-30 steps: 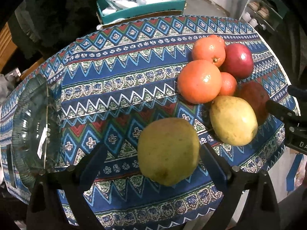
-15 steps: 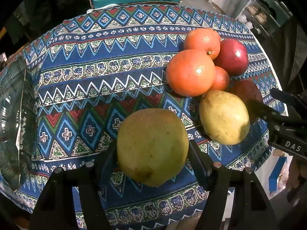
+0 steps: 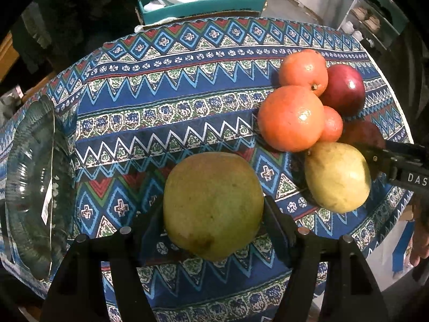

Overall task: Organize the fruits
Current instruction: 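Grasp the red apple with the right tool, then carry the pear and the apple over the glass bowl with both tools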

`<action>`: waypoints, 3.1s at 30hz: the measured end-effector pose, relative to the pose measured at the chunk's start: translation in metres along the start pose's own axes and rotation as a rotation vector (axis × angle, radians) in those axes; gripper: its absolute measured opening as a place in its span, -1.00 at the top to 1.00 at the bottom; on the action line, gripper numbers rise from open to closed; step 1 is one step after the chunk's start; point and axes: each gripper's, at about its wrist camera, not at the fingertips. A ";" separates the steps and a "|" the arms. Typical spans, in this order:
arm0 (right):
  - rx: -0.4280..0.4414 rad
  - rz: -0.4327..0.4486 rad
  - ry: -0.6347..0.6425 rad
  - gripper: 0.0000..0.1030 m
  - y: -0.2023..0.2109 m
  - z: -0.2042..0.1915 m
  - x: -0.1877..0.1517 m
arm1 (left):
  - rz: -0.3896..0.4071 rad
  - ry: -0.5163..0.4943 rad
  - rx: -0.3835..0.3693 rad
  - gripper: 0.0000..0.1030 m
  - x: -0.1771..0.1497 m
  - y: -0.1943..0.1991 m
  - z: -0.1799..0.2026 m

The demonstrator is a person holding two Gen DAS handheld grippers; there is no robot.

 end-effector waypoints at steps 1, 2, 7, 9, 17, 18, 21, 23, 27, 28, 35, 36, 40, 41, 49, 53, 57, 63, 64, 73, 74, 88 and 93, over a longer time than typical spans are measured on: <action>0.021 -0.005 0.001 -0.36 -0.001 0.001 0.001 | 0.000 -0.001 0.001 -0.40 -0.002 0.001 0.001; 0.013 -0.007 0.006 -0.36 0.000 0.000 0.001 | 0.001 -0.005 0.004 -0.40 -0.002 0.001 0.001; -0.084 0.008 0.046 -0.36 0.003 -0.005 0.002 | 0.006 -0.012 0.014 -0.40 -0.005 -0.001 0.006; -0.130 0.025 0.057 -0.36 0.004 -0.004 0.003 | 0.006 -0.003 0.017 -0.40 -0.004 -0.001 0.005; -0.168 0.013 0.028 -0.39 -0.002 0.007 0.004 | 0.010 0.008 0.011 -0.40 -0.002 -0.004 0.003; -0.169 0.012 0.026 -0.40 -0.003 0.009 0.004 | 0.009 0.010 0.010 -0.40 -0.002 -0.004 0.003; -0.156 0.017 0.019 -0.40 -0.003 0.012 0.001 | 0.009 0.012 0.005 -0.40 -0.002 -0.005 0.003; -0.150 0.017 0.019 -0.40 -0.001 0.014 -0.002 | 0.010 0.011 0.006 -0.40 -0.002 -0.005 0.003; -0.165 0.029 0.042 -0.39 -0.001 0.012 -0.003 | 0.011 0.011 0.003 -0.40 -0.003 -0.004 0.003; -0.176 0.039 0.051 -0.39 0.001 0.010 -0.004 | 0.011 0.012 0.002 -0.40 -0.003 -0.004 0.003; -0.219 0.134 0.078 -0.39 0.025 -0.001 -0.007 | 0.068 0.020 -0.003 -0.39 -0.005 0.015 0.001; -0.222 0.148 0.079 -0.39 0.029 -0.002 -0.008 | 0.079 0.019 -0.002 -0.39 -0.005 0.019 0.001; -0.231 0.198 0.094 -0.39 0.045 -0.011 -0.010 | 0.123 0.017 0.003 -0.39 -0.007 0.037 -0.001; -0.231 0.207 0.097 -0.38 0.048 -0.013 -0.009 | 0.135 0.017 0.003 -0.39 -0.008 0.042 -0.001; -0.215 0.324 0.121 -0.39 0.089 -0.032 -0.013 | 0.227 0.000 0.011 -0.40 -0.016 0.078 -0.003; -0.207 0.376 0.140 -0.39 0.108 -0.040 -0.015 | 0.271 -0.010 0.019 -0.40 -0.017 0.097 -0.002; -0.195 0.425 0.158 -0.39 0.125 -0.050 -0.018 | 0.306 -0.013 0.021 -0.40 -0.020 0.112 -0.003; -0.193 0.487 0.172 -0.39 0.147 -0.060 -0.020 | 0.348 -0.014 0.039 -0.40 -0.023 0.130 -0.005; -0.191 0.492 0.173 -0.39 0.149 -0.061 -0.020 | 0.353 -0.011 0.035 -0.40 -0.024 0.133 -0.005; -0.169 0.542 0.185 -0.39 0.171 -0.073 -0.022 | 0.425 0.013 0.034 -0.40 -0.029 0.163 -0.017; -0.165 0.545 0.187 -0.39 0.173 -0.075 -0.022 | 0.434 0.019 0.033 -0.40 -0.029 0.167 -0.020; -0.116 0.558 0.268 -0.39 0.180 -0.131 -0.011 | 0.478 0.110 0.055 -0.40 -0.032 0.185 -0.065; -0.096 0.550 0.298 -0.39 0.175 -0.157 -0.004 | 0.479 0.158 0.078 -0.40 -0.036 0.184 -0.090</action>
Point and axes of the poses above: each gripper's, at about its wrist camera, not at the fingertips, and y roughly against the way its jaws point, z to its right, x to its top, and after that the axes turned 7 degrees about -z, right-handed
